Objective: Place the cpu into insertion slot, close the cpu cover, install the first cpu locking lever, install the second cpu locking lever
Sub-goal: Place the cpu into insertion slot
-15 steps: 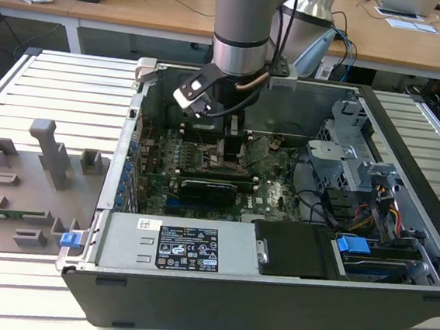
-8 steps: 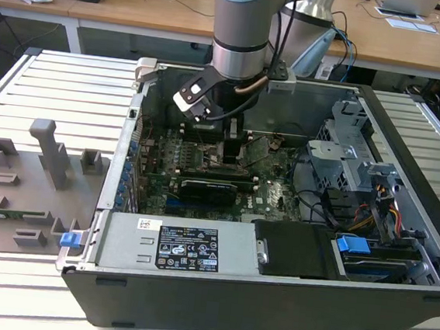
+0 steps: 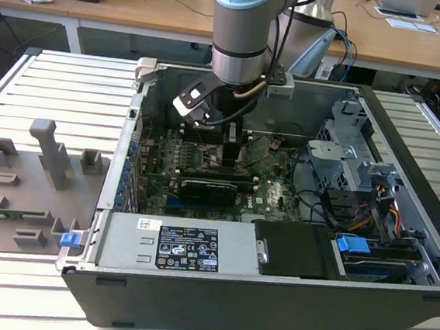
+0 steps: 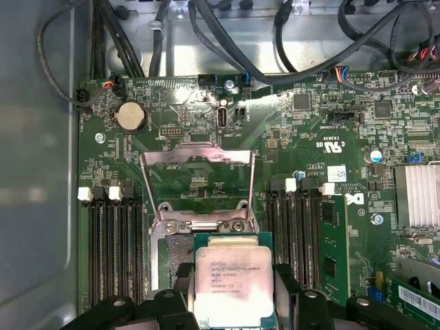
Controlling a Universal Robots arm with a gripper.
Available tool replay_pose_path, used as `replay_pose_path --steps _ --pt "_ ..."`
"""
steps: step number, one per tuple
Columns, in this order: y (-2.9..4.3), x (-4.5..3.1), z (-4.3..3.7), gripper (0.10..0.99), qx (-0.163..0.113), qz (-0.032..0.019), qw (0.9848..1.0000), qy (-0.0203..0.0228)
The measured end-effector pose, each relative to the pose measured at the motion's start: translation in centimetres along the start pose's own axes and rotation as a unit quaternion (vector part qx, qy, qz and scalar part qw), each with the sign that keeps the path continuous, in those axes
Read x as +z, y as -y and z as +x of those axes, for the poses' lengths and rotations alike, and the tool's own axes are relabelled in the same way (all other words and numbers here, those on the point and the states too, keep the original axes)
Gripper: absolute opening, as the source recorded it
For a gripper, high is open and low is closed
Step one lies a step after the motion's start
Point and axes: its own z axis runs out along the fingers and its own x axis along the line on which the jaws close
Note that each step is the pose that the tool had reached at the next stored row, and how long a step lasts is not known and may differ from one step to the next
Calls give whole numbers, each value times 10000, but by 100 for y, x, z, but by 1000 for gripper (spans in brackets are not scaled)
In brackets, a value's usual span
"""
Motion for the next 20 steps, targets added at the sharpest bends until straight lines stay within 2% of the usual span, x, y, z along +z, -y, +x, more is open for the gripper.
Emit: replay_pose_path --steps 4,8,11,14,17,20 --pt "2 23 0 541 0 0 10000 0" --pt "8 91 -2 541 0 0 10000 0" --pt "9 99 0 541 1 0 10000 1" --pt "11 100 50 541 -10 0 10000 -1" --pt "18 102 141 541 -43 1 10000 -2" --pt "46 128 145 541 -60 1 10000 -5"
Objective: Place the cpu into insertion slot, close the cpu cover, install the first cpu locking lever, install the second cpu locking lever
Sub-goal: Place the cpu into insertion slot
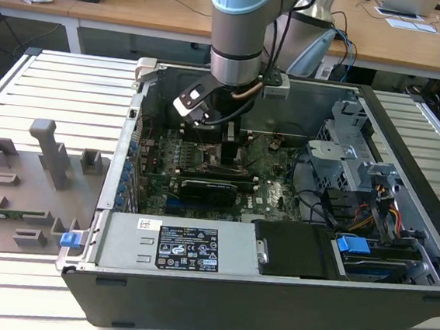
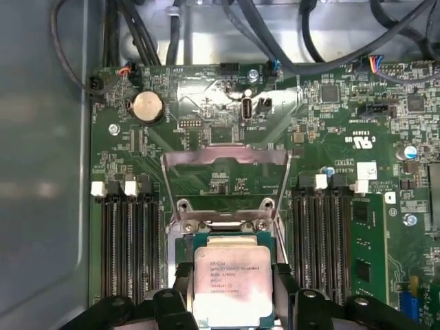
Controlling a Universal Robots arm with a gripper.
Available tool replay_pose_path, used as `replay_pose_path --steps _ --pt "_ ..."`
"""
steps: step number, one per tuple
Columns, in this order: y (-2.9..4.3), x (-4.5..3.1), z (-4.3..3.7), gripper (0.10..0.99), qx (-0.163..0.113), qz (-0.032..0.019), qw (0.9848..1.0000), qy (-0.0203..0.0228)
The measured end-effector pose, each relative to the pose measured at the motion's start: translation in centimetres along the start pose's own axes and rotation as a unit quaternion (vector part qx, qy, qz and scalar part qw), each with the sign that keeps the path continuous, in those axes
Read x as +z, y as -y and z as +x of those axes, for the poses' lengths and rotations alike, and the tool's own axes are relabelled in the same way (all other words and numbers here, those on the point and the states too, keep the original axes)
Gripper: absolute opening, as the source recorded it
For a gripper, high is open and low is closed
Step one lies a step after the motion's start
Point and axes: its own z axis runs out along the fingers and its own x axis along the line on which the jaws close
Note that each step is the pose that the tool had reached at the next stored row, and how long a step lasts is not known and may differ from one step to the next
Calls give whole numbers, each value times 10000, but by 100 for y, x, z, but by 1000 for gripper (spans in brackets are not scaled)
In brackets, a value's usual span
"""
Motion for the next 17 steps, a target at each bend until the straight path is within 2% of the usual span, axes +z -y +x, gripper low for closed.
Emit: replay_pose_path --steps 3,17 --pt "50 42 1 541 0 0 10000 0" --pt "67 142 21 541 0 0 10000 0"
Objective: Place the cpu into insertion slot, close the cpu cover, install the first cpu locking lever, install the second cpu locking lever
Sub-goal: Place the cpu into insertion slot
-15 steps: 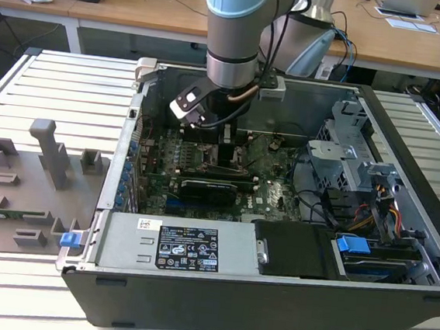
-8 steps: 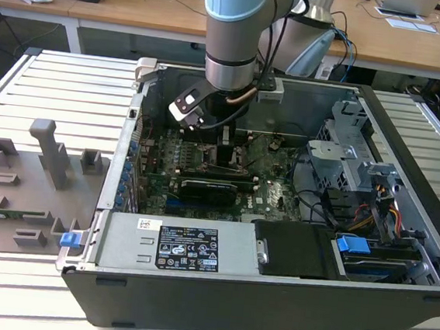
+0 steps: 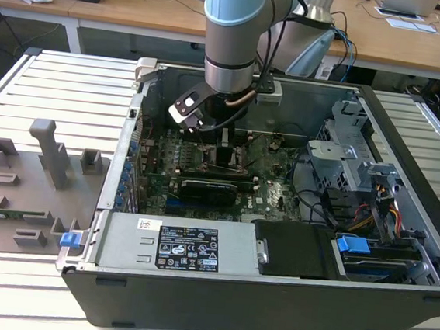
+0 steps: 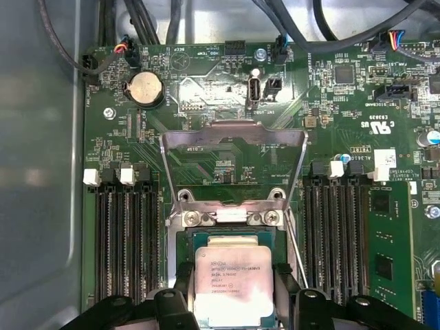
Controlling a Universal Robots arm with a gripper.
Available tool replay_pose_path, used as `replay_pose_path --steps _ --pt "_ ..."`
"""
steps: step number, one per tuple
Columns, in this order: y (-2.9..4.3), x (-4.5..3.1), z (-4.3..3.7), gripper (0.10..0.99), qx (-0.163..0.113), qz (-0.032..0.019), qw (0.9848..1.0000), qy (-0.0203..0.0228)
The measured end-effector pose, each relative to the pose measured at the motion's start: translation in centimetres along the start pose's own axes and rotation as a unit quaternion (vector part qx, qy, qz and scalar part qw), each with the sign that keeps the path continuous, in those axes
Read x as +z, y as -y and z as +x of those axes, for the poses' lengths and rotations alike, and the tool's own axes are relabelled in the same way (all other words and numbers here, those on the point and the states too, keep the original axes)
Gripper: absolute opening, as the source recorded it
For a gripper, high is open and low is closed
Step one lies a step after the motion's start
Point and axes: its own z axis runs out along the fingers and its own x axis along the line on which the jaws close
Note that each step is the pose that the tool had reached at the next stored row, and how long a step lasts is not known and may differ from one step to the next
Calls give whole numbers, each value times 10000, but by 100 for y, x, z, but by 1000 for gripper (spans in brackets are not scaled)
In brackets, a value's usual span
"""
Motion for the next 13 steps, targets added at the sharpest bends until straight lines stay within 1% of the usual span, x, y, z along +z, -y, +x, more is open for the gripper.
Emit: replay_pose_path --steps 3,9,10,11,13 --pt "2 13 0 541 3 1 10000 1" --pt "2 16 0 541 4 -1 10000 -1" --pt "2 16 0 620 3 0 10000 -1" --pt "2 16 0 620 3 0 10000 0" --pt "-3 -43 1 620 3 1 10000 1"
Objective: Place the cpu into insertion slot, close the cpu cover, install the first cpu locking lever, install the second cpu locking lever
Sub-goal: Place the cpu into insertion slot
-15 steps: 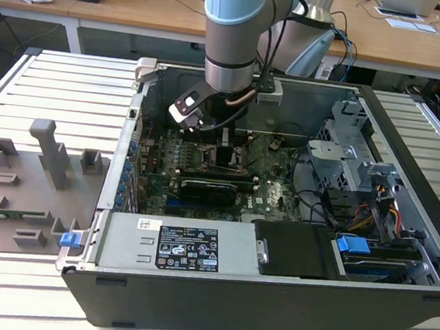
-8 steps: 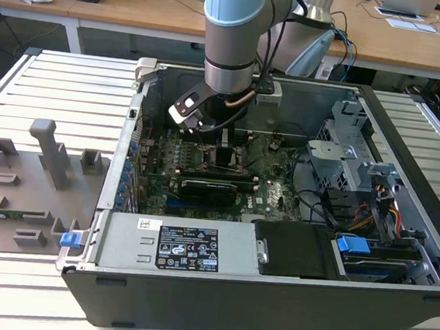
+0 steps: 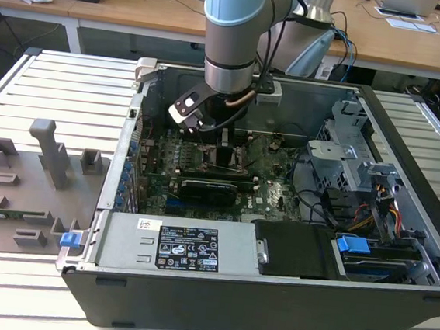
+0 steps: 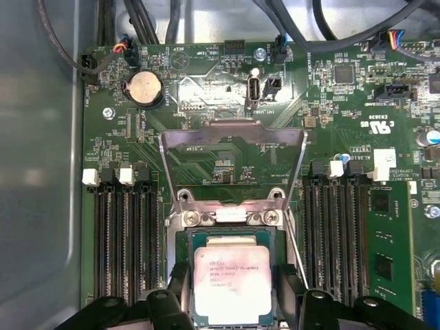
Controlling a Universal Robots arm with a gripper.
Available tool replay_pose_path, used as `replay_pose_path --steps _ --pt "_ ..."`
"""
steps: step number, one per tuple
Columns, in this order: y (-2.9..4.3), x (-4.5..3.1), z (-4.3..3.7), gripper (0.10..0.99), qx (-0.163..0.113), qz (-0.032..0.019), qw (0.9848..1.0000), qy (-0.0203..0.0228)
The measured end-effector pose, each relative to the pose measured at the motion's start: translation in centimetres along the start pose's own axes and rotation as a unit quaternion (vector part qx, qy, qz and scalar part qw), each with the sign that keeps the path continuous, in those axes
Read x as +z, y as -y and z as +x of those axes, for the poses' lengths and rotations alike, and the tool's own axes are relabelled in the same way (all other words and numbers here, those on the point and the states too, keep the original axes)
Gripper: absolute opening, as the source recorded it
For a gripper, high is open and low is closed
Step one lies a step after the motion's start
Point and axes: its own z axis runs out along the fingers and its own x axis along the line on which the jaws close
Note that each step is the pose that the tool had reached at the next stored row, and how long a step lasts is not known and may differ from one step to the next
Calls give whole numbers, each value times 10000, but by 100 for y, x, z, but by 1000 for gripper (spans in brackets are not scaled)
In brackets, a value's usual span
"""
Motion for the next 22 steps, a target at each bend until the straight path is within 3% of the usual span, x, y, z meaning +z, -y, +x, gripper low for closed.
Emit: replay_pose_path --steps 4,6,7,8,9,10,11,12,13,15,17,19,22 --pt "-5 -62 12 600 0 0 10000 -1" --pt "-10 -117 13 471 0 -1 10000 -1" --pt "-16 -186 14 353 0 -1 10000 -1" --pt "-20 -224 15 294 0 -1 10000 -1" --pt "-23 -260 16 294 0 -1 10000 -1" --pt "-29 -330 18 169 -1 -1 10000 -1" --pt "-33 -379 20 110 0 -1 10000 -1" --pt "-38 -432 23 106 0 -1 10000 -1" --pt "-46 -442 24 106 1 20 10000 -2" --pt "-118 -437 24 106 6 293 9996 -10" --pt "-162 -433 24 106 7 413 9991 -16" --pt "-176 -446 24 106 6 431 9991 -21" --pt "-192 -612 27 106 -14 431 9991 -47"
